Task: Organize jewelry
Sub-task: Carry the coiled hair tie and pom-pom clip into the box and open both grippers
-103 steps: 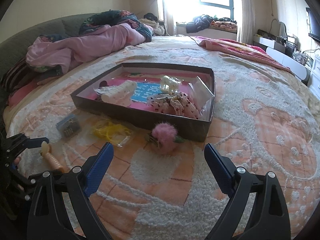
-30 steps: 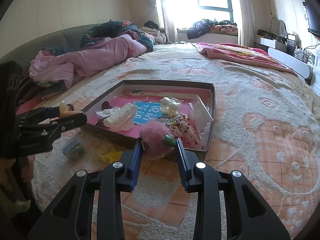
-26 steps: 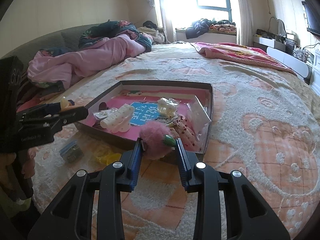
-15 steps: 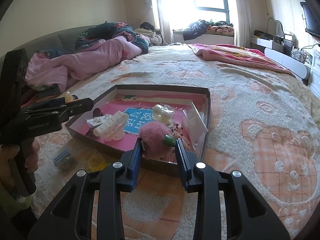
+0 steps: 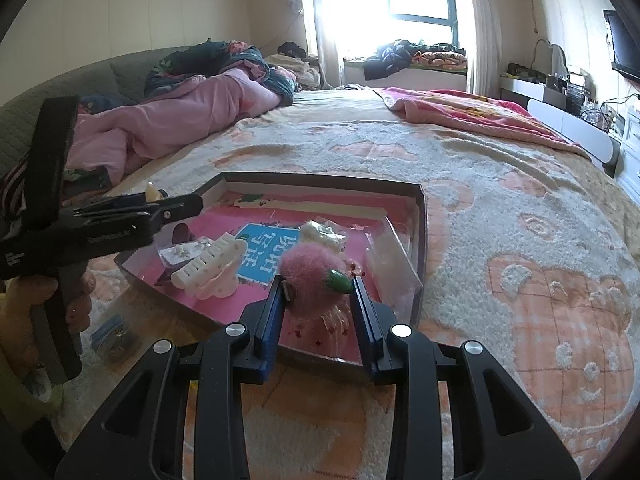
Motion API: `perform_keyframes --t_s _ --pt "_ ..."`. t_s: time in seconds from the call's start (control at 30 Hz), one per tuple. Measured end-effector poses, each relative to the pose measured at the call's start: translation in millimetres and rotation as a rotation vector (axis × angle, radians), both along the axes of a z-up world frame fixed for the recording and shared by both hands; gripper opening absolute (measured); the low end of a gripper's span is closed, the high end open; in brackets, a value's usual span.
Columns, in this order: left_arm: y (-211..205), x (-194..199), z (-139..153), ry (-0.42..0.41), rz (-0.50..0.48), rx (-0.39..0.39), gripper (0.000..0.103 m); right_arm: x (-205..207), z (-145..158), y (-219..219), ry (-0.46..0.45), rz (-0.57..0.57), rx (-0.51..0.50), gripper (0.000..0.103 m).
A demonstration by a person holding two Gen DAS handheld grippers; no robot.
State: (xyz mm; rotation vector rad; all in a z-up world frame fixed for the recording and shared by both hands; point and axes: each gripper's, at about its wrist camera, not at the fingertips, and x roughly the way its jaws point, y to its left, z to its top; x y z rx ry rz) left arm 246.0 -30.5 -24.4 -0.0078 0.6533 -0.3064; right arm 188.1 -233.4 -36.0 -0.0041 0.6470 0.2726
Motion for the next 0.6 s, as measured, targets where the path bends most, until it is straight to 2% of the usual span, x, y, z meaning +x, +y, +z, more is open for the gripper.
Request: perform_keyframes --t_s 0.27,0.6 --pt "2.3 15.9 -12.5 0.034 0.008 0.01 0.063 15.3 -0.3 8.9 -0.003 0.004 -0.019 0.031" --pt "5.2 25.5 -21.6 0.074 0.013 0.01 0.063 33.4 -16.1 20.3 0.038 0.017 -0.046 0.031"
